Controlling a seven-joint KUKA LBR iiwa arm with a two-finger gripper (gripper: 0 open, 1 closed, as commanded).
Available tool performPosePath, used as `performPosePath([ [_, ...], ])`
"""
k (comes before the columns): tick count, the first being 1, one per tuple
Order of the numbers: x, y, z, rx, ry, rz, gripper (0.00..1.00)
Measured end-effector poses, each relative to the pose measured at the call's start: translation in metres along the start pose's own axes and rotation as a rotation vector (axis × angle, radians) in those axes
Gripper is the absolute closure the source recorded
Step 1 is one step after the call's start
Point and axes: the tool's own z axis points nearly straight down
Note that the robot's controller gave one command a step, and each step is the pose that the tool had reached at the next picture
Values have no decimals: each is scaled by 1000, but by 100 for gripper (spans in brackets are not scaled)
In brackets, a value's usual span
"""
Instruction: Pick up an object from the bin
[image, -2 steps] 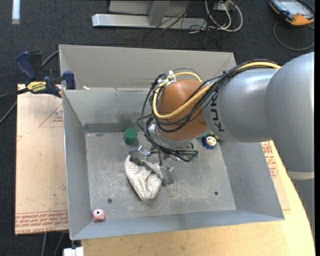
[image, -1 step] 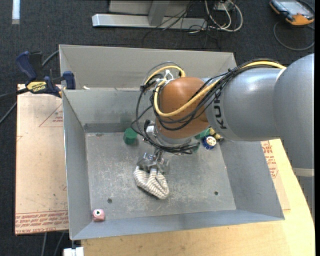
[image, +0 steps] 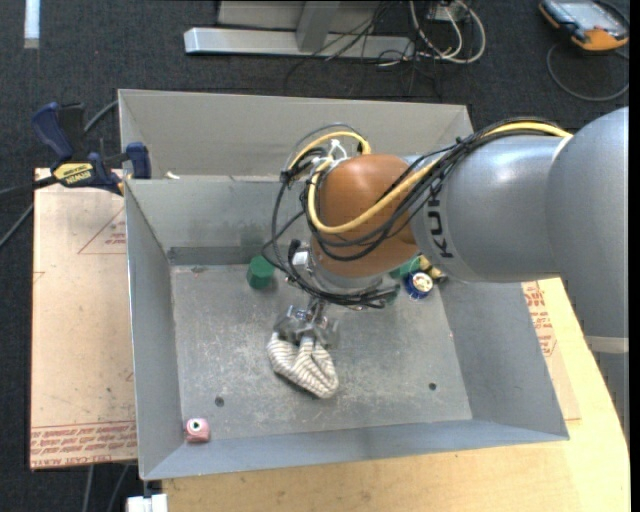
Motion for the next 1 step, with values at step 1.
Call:
performPosePath([
  [1,0,0,-1,0,-1,1,100],
])
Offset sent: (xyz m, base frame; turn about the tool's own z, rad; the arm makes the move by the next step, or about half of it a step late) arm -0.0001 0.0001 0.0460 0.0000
